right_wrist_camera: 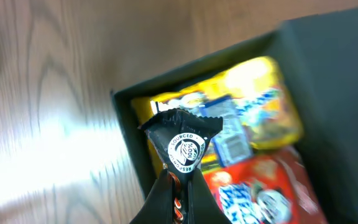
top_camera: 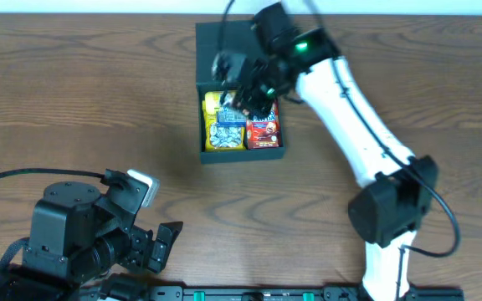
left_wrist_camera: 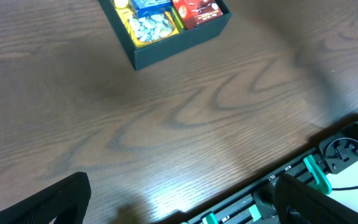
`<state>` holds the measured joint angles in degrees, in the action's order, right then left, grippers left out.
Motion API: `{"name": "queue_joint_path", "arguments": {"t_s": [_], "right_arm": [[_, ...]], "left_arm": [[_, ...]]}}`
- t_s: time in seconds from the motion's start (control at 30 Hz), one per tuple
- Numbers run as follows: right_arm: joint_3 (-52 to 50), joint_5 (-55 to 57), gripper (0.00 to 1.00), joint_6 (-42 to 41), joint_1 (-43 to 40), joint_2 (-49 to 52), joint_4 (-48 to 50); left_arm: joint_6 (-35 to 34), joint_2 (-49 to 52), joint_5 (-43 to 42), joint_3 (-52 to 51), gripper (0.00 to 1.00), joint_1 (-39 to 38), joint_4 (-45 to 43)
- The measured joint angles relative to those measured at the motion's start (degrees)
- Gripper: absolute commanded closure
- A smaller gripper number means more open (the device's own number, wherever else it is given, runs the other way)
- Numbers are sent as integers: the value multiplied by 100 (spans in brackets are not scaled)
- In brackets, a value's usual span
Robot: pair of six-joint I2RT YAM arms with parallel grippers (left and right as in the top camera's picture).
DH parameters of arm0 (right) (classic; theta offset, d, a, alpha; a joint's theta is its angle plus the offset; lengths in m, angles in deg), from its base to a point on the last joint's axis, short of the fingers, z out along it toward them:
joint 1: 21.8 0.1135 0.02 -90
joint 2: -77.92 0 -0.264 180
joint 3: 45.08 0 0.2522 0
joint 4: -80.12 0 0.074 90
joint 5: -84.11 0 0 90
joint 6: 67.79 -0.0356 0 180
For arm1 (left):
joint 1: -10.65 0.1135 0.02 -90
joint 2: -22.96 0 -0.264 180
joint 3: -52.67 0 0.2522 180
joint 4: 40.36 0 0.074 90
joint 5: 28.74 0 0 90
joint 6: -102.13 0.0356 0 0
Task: Pack container
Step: 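Carry the Mars bar left and lower it into the box, then release the Mars bar and lift the right gripper out of the box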
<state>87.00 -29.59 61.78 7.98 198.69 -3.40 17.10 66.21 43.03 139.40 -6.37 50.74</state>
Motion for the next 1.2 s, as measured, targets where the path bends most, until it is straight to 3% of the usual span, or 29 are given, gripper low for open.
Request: {"name": "queue_joint_path", "arguments": {"t_s": [0.43,0.47,0.53,0.57,0.67,1.0,1.1,1.2], "right_arm": [[-37,293,98,640,256,920,-212],[-39,297,88,643,256,953,-225],[-42,299,45,658,256,990,-223],[-42,302,41,664,256,997,-223],[-42,310,31,721,256,999,-245],[-35,315,28,420,258,872,-264],[-13,321,16,291,256,533,-264],[26,319,14,192,256,-28,-267]], "left_arm": [[2,0,-2,0,5,0,2],[0,0,-2,0,5,0,0],[0,0,-2,0,5,0,2],[2,0,-2,0,5,0,2],[2,0,0,0,5,0,0],[2,0,0,0,5,0,24],[0,0,-2,0,5,0,68],[2,0,0,0,5,0,68]]}}
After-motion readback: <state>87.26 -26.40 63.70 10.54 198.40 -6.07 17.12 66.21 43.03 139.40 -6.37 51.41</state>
